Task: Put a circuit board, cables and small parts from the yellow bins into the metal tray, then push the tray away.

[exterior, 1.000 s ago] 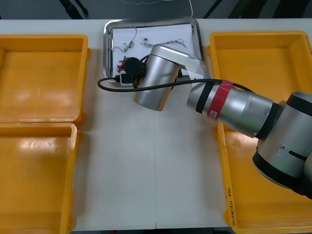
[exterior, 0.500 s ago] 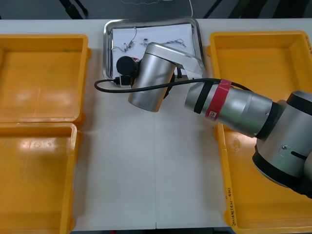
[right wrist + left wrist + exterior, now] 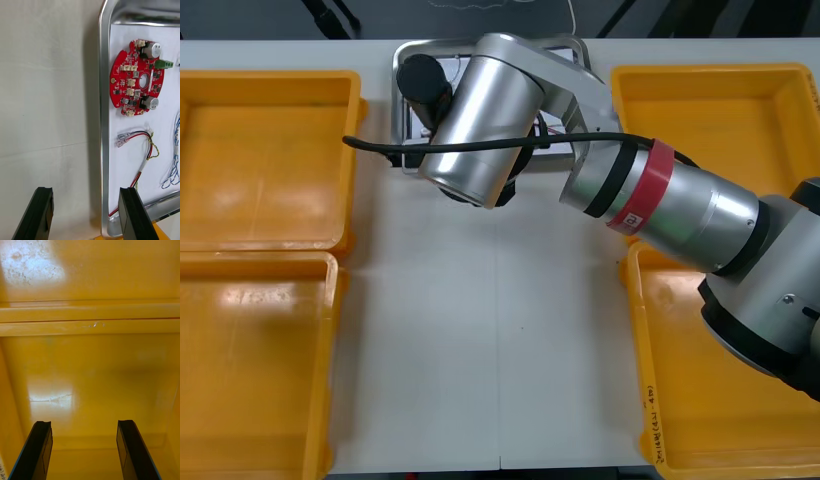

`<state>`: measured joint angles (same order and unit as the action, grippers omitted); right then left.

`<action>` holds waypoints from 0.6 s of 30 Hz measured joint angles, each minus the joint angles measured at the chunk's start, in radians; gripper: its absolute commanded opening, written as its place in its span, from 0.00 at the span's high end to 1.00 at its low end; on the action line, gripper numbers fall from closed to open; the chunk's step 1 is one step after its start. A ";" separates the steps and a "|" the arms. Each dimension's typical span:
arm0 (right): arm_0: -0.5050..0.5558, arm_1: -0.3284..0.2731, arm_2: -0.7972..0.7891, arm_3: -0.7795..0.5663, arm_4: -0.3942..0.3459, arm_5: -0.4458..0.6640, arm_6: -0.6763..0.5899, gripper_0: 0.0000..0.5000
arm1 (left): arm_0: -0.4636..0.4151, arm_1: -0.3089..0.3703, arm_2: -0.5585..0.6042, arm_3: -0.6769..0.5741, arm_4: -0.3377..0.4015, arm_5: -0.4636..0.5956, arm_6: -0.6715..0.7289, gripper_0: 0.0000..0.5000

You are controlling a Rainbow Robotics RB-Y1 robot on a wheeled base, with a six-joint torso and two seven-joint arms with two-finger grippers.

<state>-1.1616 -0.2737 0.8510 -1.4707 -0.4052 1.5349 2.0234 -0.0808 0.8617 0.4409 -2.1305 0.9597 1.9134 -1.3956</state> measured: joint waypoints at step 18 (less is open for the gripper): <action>0.206 -0.221 -0.182 -0.473 -0.106 0.128 -0.005 0.00 | 0.000 0.000 0.000 -0.001 0.000 0.000 0.000 0.00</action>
<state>-0.9559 -0.4945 0.6689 -1.9438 -0.5111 1.6629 2.0186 -0.0805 0.8617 0.4408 -2.1310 0.9597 1.9134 -1.3956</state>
